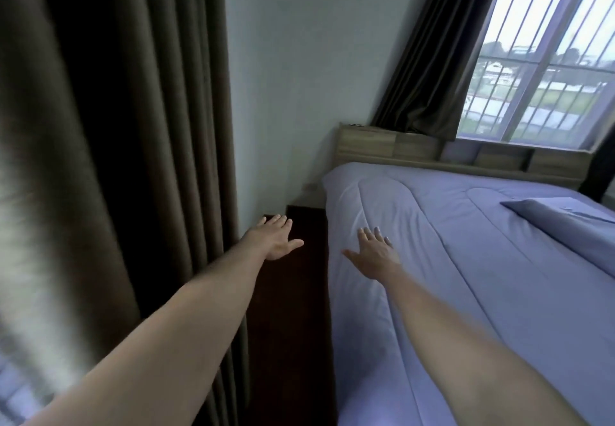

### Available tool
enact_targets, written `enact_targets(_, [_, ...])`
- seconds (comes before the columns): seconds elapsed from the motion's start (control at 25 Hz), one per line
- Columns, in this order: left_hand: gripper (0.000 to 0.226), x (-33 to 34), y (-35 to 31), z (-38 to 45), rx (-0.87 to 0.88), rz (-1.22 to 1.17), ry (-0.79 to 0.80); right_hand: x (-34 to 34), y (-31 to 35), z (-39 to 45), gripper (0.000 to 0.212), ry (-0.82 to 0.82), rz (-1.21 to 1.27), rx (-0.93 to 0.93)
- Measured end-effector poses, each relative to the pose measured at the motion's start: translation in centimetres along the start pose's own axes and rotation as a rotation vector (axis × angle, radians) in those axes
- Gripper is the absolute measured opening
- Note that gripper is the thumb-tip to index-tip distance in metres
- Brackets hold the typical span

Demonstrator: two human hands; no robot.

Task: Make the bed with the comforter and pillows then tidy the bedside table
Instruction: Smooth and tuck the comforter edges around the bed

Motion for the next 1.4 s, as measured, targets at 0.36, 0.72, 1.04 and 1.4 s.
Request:
enact_targets(0.36, [0.075, -3.8, 7.8, 17.5, -0.026, 0.015, 0.009, -0.7, 0.2, 19.2, 0.081, 0.006, 0.017, -0.018])
enact_targets(0.72, [0.075, -4.8, 17.6, 39.5, 0.015, 0.038, 0.07, 1.6, 2.1, 41.7, 0.079, 0.034, 0.047, 0.034])
enact_targets(1.04, [0.074, -9.7, 24.4, 59.5, 0.127, 0.033, 0.086, 0.8, 2.1, 61.1, 0.079, 0.069, 0.061, 0.158])
enact_targets(1.4, [0.074, -8.4, 29.2, 78.0, 0.165, -0.016, 0.09, 3.3, 0.5, 78.6, 0.08, 0.084, 0.066, 0.208])
Point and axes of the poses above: each hand's wrist, its own z-axis towards the middle knuckle, its own x-axis out of the palm, y = z × x, the point moved 9 cm from there along z, towards the middle knuckle, and after that the axes turned 14 degrees about x, right-handed, at the moved point
